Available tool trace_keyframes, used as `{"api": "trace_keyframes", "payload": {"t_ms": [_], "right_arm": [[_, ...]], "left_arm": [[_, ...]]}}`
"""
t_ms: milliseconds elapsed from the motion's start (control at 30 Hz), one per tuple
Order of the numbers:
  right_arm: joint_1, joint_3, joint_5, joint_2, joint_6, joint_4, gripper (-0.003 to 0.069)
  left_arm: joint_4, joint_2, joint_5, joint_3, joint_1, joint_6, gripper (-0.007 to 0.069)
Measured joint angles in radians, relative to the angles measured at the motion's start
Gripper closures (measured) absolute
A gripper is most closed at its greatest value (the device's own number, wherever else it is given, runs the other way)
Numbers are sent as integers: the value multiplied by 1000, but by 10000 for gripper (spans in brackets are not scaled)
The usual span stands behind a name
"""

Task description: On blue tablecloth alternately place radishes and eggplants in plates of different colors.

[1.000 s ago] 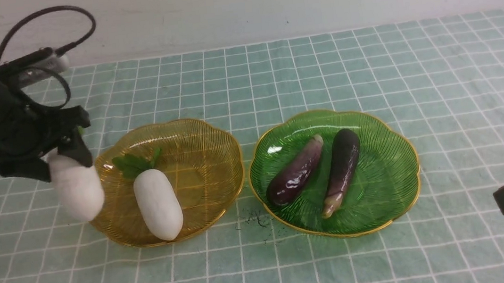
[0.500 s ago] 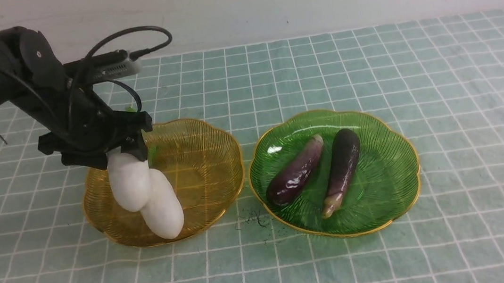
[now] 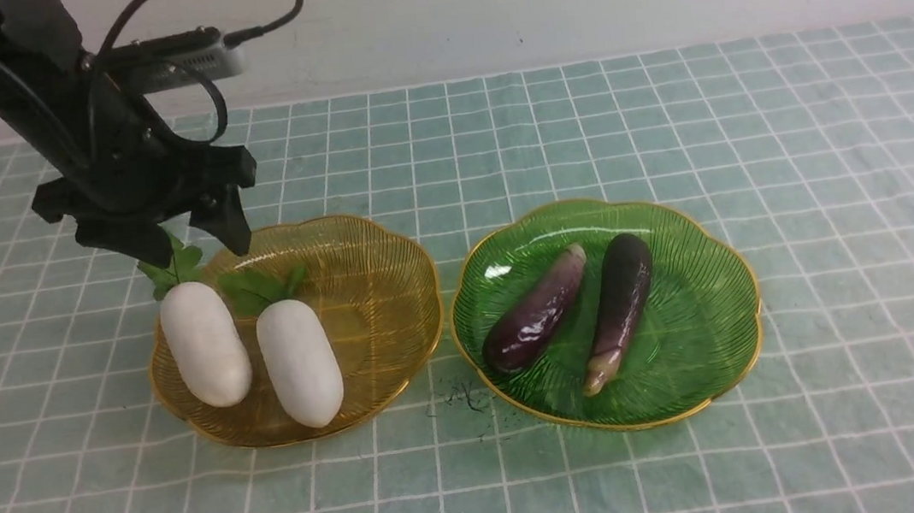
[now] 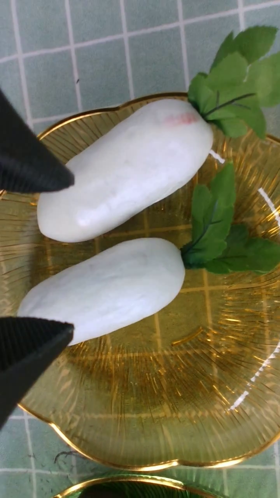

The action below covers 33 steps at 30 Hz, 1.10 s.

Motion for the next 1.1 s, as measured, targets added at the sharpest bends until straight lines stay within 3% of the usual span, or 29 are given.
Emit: {"api": "trace_keyframes", "payload": {"t_ms": [167,267,433,1100], "right_arm": [[0,197,-416,-18,-2,47,673],[0,243,-560,-18,-2,55,673],[0,257,-659,-18,-2,65,673],[0,274,-663,-23,-2,66,673]], "left_arm": [[0,0,5,-1,0,11,552],[0,0,6,-1,0,33,611],[0,0,6,-1,0,41,632],[0,0,6,-1,0,42,632]]}}
